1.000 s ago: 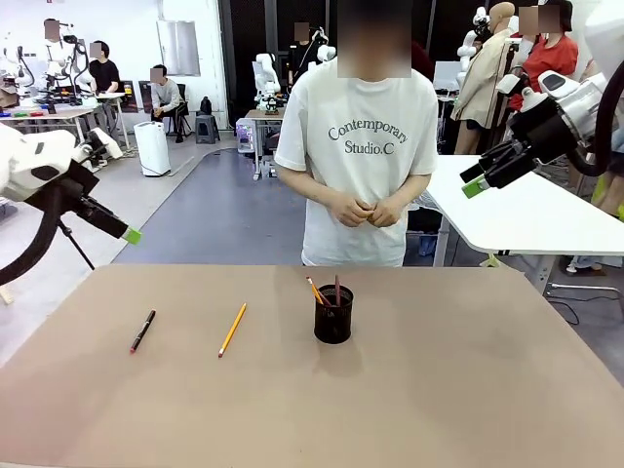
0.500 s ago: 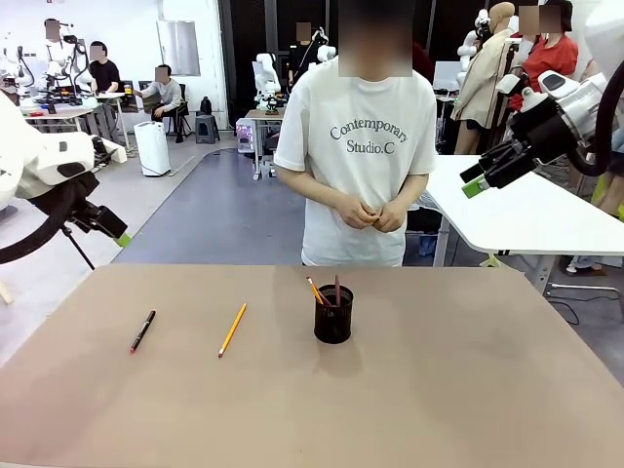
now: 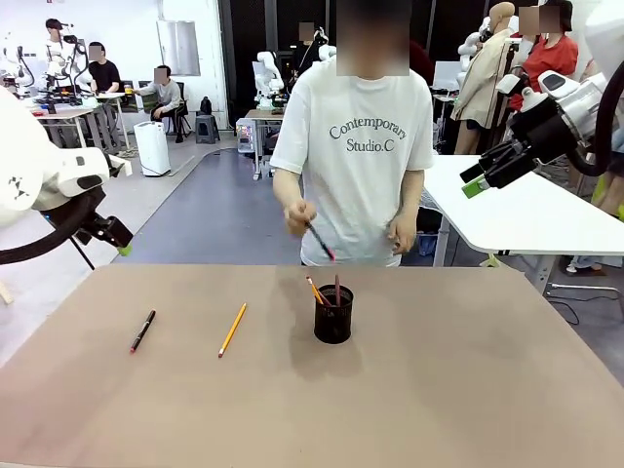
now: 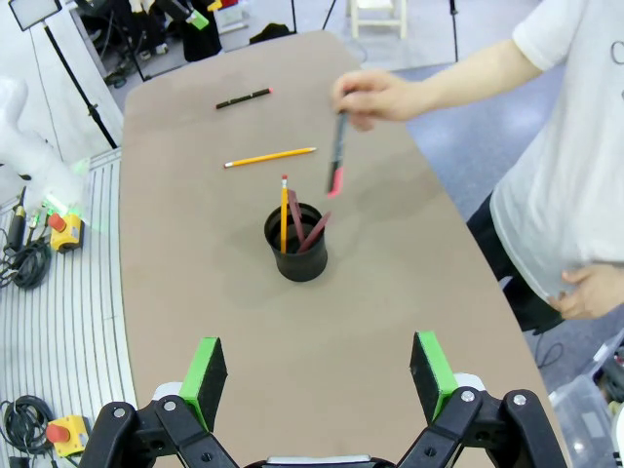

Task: Place the pens into the pen holder.
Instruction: Pick up a writing instrument from the table and place it into the Pen holder.

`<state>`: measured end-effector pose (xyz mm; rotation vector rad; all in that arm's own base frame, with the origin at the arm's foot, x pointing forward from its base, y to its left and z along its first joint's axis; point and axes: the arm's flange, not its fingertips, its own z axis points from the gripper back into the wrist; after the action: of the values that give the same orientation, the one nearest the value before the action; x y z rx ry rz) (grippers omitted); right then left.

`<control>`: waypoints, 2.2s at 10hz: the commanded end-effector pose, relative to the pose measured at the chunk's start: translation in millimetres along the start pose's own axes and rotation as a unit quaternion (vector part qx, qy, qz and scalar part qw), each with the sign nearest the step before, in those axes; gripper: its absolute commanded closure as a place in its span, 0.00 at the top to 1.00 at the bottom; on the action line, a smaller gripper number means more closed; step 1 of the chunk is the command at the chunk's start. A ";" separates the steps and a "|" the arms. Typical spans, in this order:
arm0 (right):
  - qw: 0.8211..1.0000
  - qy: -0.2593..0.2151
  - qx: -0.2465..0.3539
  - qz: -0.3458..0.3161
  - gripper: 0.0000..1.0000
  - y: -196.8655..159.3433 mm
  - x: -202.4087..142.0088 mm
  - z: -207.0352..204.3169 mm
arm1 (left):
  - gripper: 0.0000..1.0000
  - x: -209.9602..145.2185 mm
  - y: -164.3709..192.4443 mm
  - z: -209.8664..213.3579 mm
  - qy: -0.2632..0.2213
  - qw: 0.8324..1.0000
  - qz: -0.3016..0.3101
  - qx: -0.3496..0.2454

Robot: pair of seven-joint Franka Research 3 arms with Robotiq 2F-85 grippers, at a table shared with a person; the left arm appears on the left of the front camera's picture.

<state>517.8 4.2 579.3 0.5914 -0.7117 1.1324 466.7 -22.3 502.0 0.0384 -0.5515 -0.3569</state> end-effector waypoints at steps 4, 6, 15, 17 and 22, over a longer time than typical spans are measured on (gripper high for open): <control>1.000 0.001 0.001 0.001 1.00 1.6 1.0 -0.8 | 1.00 1.3 -0.9 5.2 -0.005 1.000 -0.001 0.000; 1.000 0.001 0.001 0.001 1.00 1.6 1.0 -0.8 | 1.00 20.0 -0.1 -15.6 0.055 0.997 0.048 0.040; 1.000 0.001 0.001 0.001 1.00 1.6 1.0 -0.8 | 1.00 37.2 3.7 -123.0 0.147 0.986 0.076 0.003; 1.000 0.001 0.001 0.001 1.00 1.6 1.0 -0.8 | 1.00 30.5 -3.8 -133.2 0.163 0.984 0.074 -0.007; 1.000 0.001 0.001 0.001 1.00 1.6 1.0 -0.8 | 1.00 28.4 -2.9 -135.8 0.157 0.985 0.073 0.003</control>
<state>517.8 4.2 579.2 0.5915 -0.7115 1.1324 558.6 -44.8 397.9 0.0581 -0.2349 -0.2065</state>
